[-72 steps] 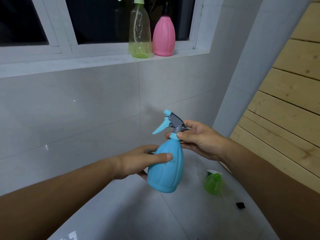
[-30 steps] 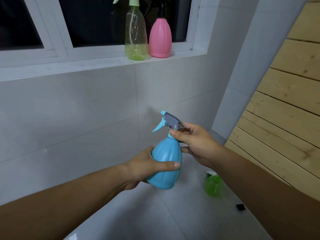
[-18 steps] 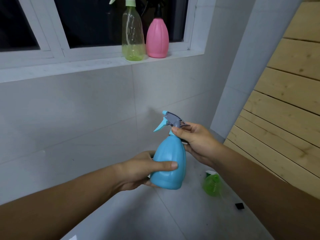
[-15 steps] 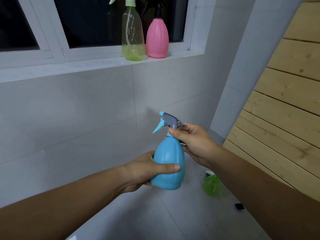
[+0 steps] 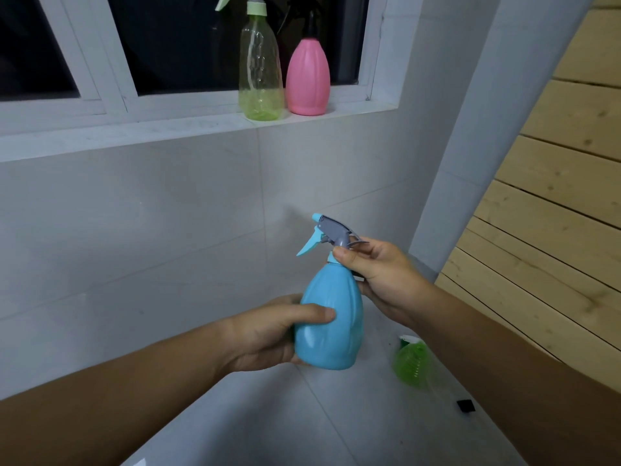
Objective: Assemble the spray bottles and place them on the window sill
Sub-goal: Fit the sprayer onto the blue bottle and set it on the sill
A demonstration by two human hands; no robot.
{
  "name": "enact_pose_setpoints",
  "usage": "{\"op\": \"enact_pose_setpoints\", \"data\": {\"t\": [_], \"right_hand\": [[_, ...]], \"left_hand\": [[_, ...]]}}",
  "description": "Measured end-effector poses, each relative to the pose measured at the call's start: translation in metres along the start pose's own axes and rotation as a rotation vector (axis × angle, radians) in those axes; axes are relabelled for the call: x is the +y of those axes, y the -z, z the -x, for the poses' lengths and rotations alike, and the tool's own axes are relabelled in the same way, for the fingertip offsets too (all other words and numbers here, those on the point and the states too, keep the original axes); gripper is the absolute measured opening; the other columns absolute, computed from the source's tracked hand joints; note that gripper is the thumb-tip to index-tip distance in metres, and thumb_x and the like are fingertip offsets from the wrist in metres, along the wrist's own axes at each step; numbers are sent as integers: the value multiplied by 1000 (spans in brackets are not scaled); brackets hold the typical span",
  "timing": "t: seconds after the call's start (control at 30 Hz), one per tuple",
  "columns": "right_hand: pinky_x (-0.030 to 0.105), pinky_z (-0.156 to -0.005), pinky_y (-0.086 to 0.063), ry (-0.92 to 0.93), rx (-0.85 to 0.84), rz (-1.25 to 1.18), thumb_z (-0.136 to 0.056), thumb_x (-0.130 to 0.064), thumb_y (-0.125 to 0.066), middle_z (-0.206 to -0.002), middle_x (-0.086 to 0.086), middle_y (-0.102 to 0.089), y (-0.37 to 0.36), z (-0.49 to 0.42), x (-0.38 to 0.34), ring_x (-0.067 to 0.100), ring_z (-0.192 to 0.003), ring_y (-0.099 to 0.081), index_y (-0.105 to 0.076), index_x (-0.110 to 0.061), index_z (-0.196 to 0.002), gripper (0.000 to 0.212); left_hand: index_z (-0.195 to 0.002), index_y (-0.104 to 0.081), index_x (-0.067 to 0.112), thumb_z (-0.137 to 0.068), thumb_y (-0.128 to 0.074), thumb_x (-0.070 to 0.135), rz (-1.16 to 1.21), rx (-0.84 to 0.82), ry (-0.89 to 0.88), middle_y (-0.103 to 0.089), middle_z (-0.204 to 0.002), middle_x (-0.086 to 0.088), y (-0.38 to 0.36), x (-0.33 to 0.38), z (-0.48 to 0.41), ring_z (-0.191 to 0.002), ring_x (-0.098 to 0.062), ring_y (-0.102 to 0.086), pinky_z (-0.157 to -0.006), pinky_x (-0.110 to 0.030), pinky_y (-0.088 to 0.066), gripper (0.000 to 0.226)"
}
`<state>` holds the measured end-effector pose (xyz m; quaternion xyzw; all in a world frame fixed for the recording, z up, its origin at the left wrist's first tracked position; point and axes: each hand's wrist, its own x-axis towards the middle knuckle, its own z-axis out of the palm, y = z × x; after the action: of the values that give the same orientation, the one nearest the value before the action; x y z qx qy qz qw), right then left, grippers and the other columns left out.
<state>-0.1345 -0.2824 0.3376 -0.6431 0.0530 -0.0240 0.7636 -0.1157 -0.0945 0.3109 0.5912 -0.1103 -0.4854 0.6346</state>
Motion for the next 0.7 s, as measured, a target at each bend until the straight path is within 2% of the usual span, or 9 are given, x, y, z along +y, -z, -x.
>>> {"op": "enact_pose_setpoints", "data": {"t": [0.07,0.17,0.3,0.47,0.57,0.63,0.7], "right_hand": [[35,-76,-59,1,2,-13,-90,-10,-66,-87,9,-71,2,-1,-1,20,-79,-68,-71,-9,-98,10],[35,-74,-58,-10,0,-25,-89,-12,-67,-84,5,-71,6,-1,0,18,-79,-68,-71,-10,-99,11],[35,-77,-60,-26,-15,-12,-89,-12,-67,-85,6,-71,2,0,4,18,-79,-69,-70,-8,-103,15],[33,-72,-60,-12,23,-10,-89,-13,-67,-83,6,-72,1,-3,3,18,-77,-69,-71,-8,-99,12],[35,-76,-60,-9,34,-4,-89,-15,-68,-86,7,-73,5,-5,3,20,-79,-69,-71,-9,-100,13],[37,-79,-61,-5,28,25,-89,-15,-67,-89,8,-73,4,-4,5,20,-83,-70,-70,-6,-105,18],[39,-81,-60,-9,19,41,-90,-15,-67,-93,9,-72,3,-4,7,20,-86,-71,-69,-4,-110,23]], "left_hand": [[-130,-64,10,-69,-78,21,47,-23,-6,-74,-123,-14,4,-1,0,-109,-30,-72,-98,-49,-56,63],[-135,-59,13,-65,-87,22,-29,82,-10,-73,-130,-11,5,-3,-2,-113,-28,-74,-98,-53,-59,76],[-127,-67,25,-72,-86,34,-207,97,-2,-77,-124,-4,-5,-1,0,-113,-21,-75,-99,-46,-60,59],[-129,-65,16,-72,-86,41,-15,33,-4,-77,-119,-12,-5,0,-1,-105,-29,-76,-82,-45,-66,66],[-127,-67,16,-81,-72,34,80,17,25,-77,-118,-10,1,4,0,-100,-29,-76,-85,-46,-64,50],[-127,-67,18,-79,-75,31,-12,55,12,-78,-120,-9,3,3,-1,-105,-28,-76,-89,-47,-63,50],[-124,-69,19,-76,-81,35,-106,90,-1,-80,-115,-5,2,2,-1,-104,-23,-78,-89,-44,-64,52]]}}
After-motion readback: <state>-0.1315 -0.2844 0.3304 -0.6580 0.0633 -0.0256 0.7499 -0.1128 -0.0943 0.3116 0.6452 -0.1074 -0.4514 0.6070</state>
